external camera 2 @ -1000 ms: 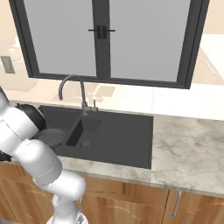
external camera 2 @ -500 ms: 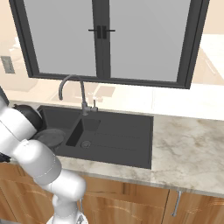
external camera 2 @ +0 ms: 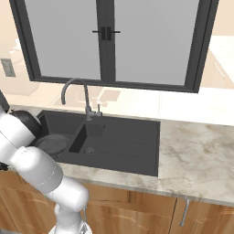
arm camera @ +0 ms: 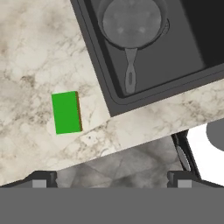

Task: Pick the pan and sponge and place them into the sink. Then turn on the water.

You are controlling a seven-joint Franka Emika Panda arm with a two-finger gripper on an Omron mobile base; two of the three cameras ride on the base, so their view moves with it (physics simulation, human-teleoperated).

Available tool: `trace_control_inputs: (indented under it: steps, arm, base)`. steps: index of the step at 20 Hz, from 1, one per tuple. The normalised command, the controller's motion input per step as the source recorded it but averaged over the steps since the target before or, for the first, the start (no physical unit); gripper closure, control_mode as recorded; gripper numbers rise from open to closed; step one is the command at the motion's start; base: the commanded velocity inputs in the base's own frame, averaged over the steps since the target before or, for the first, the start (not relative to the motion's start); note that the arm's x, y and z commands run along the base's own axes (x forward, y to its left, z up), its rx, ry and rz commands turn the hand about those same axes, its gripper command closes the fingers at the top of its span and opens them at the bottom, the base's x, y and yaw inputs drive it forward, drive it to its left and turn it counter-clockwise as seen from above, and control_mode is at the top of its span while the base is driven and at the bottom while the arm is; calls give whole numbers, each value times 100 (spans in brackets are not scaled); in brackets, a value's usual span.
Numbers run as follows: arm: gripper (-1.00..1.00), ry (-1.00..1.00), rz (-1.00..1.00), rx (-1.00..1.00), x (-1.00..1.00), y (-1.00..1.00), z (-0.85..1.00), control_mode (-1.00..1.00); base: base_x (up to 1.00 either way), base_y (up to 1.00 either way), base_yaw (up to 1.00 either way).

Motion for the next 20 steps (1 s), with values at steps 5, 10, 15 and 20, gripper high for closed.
trace_control_inputs:
  steps: [5,10,15,20]
  arm:
    - [-100,0,2,-1,0,13,-5,-100]
    - [-100,-1,1,-1,0,14,-8,-100]
    - [-100,-1,1,0,0,14,-9,-100]
    - [-100,0,0,0,0,12,-11,-100]
  base:
    - [0,0,0]
    - [0,0,0]
    - [0,0,0]
    - [0,0,0]
